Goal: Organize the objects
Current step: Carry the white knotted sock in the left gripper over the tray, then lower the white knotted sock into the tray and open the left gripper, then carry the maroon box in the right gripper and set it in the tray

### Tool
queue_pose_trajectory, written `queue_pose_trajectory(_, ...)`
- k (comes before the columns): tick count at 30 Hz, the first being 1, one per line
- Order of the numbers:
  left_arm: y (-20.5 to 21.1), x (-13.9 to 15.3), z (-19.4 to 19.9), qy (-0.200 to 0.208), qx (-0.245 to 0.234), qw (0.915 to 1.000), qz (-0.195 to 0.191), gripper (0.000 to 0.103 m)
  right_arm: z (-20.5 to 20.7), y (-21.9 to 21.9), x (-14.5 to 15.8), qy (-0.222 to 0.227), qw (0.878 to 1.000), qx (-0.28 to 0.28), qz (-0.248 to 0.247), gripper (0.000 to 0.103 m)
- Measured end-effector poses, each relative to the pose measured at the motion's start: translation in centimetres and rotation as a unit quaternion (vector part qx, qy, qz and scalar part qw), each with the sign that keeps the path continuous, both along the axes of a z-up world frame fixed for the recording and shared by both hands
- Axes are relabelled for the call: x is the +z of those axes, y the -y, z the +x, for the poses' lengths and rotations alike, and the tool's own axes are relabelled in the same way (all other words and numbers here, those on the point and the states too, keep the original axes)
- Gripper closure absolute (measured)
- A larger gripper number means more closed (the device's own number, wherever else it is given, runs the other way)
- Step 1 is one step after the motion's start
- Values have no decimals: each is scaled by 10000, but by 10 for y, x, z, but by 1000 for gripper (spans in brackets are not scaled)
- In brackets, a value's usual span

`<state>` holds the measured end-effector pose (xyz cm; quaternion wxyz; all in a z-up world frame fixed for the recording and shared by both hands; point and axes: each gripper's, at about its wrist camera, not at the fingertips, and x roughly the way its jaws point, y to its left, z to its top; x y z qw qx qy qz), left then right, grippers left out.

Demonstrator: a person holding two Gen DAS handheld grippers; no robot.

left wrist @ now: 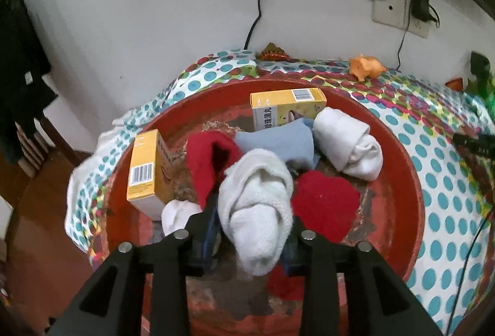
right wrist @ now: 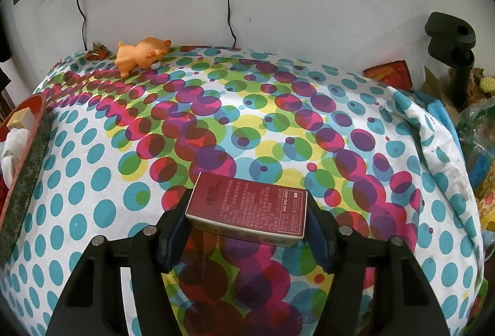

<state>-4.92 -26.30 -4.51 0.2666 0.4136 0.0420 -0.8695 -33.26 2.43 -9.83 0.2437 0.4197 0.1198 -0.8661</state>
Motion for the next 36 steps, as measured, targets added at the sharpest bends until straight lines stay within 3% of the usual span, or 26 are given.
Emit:
queue_pose_trajectory(1, -1, 0, 0, 26, -24, 10000, -42, 62, 2, 2, 1, -13, 10000, -1, 12, 40)
queue_pose_trajectory(7, -10, -1, 4, 28, -161, 9989, -446, 57, 16, 15, 18, -48, 9998, 103, -169, 40)
queue_pose_trajectory(10, -8, 0, 7, -51, -128, 9993, -350, 49, 29, 31, 33, -32, 9988, 326, -355, 40)
queue_pose_trajectory(15, -2, 5, 13, -207, -128, 9996, -118, 47, 66, 79, 60, -105, 9940, 951, -523, 40)
queue_pose_trajectory(21, -5, 14, 20, -306, -298, 9990, -111, 47, 113, 131, 83, -107, 9837, 1658, -686, 40)
queue_pose_trajectory(30, -2, 43, 36, -630, -367, 9973, -65, 46, 163, 175, 85, 63, 9699, 2329, -712, 40)
queue_pose_trajectory(36, 15, 57, 47, -565, -125, 9983, 11, 46, 186, 195, 76, 118, 9643, 2580, -589, 40)
